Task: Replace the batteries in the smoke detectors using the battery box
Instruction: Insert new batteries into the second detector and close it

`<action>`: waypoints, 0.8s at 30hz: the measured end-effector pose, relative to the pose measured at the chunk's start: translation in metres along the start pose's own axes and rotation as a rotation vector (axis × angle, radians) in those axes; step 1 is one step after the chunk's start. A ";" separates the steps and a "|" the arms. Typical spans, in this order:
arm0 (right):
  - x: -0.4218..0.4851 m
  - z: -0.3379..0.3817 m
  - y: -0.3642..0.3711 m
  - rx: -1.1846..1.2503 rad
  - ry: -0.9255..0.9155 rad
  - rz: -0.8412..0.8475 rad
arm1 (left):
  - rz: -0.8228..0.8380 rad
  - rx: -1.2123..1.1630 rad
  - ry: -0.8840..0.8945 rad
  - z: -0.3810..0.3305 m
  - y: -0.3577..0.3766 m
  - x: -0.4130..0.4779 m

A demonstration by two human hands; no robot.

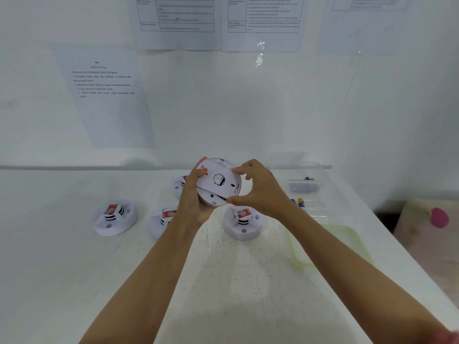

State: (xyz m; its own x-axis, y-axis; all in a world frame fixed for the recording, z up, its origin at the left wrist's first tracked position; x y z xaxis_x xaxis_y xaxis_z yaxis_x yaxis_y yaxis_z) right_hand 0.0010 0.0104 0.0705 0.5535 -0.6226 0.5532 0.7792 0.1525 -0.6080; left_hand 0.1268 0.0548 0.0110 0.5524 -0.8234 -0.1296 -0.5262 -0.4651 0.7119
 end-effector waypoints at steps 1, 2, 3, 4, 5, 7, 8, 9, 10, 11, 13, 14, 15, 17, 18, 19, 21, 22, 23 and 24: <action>0.000 0.000 0.001 -0.003 0.002 0.009 | 0.001 0.001 0.001 0.000 0.000 0.001; 0.001 -0.001 0.001 -0.009 0.004 0.017 | -0.002 0.001 -0.002 0.000 0.000 0.002; 0.001 -0.001 0.002 -0.016 0.005 0.023 | 0.000 -0.003 -0.007 0.000 0.000 0.001; 0.001 -0.001 0.003 -0.019 0.009 0.027 | -0.002 -0.010 -0.009 0.001 0.001 0.000; 0.001 -0.001 0.004 -0.019 0.014 0.033 | -0.014 -0.020 -0.019 0.001 0.002 -0.001; 0.001 0.000 0.006 -0.021 0.025 0.045 | -0.059 -0.052 -0.045 0.003 0.001 -0.001; 0.001 0.000 0.007 -0.029 0.029 0.048 | -0.076 -0.069 -0.056 0.005 -0.001 0.000; 0.002 0.001 0.008 -0.043 0.029 0.047 | -0.092 -0.084 -0.063 0.005 -0.001 0.000; 0.003 0.002 0.009 -0.067 0.020 0.043 | -0.111 -0.092 -0.064 0.006 -0.002 0.000; 0.003 0.003 0.010 -0.097 0.005 0.035 | -0.118 -0.097 -0.064 0.006 -0.001 0.000; 0.004 0.006 0.012 -0.131 -0.030 0.031 | -0.111 -0.092 -0.055 0.005 0.002 0.000; 0.004 0.007 0.013 -0.129 -0.052 0.041 | -0.097 -0.074 -0.051 0.003 0.005 -0.001; 0.004 0.009 0.013 -0.127 -0.075 0.057 | -0.084 -0.055 -0.051 0.002 0.008 -0.001; 0.005 0.011 0.014 -0.132 -0.106 0.083 | -0.070 -0.035 -0.058 0.001 0.010 -0.002; 0.005 0.012 0.014 -0.140 -0.110 0.081 | -0.074 -0.034 -0.070 0.003 0.010 -0.001; 0.006 0.013 0.014 -0.152 -0.114 0.068 | -0.078 -0.032 -0.080 0.004 0.010 0.000; 0.008 0.013 0.015 -0.164 -0.115 0.028 | -0.093 -0.046 -0.080 0.007 0.010 0.000; 0.008 0.013 0.015 -0.158 -0.112 0.002 | -0.106 -0.061 -0.081 0.009 0.009 0.001; 0.008 0.013 0.015 -0.145 -0.110 -0.024 | -0.123 -0.083 -0.080 0.009 0.008 0.003; 0.009 0.012 0.014 -0.133 -0.107 -0.049 | -0.133 -0.090 -0.080 0.010 0.007 0.003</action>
State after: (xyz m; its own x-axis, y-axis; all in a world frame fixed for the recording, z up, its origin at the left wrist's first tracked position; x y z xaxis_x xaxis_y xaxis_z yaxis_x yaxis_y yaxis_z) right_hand 0.0205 0.0166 0.0735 0.5496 -0.5404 0.6371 0.7642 0.0170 -0.6448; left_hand 0.1187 0.0456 0.0087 0.5579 -0.7817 -0.2787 -0.3897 -0.5432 0.7436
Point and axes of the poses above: each hand's wrist, its own x-axis towards the middle knuckle, its own y-axis out of the palm, z = x × y, the point moved 6 cm from there along x, towards the middle knuckle, and after that the axes turned 14 degrees about -z, right-handed, at the moved point
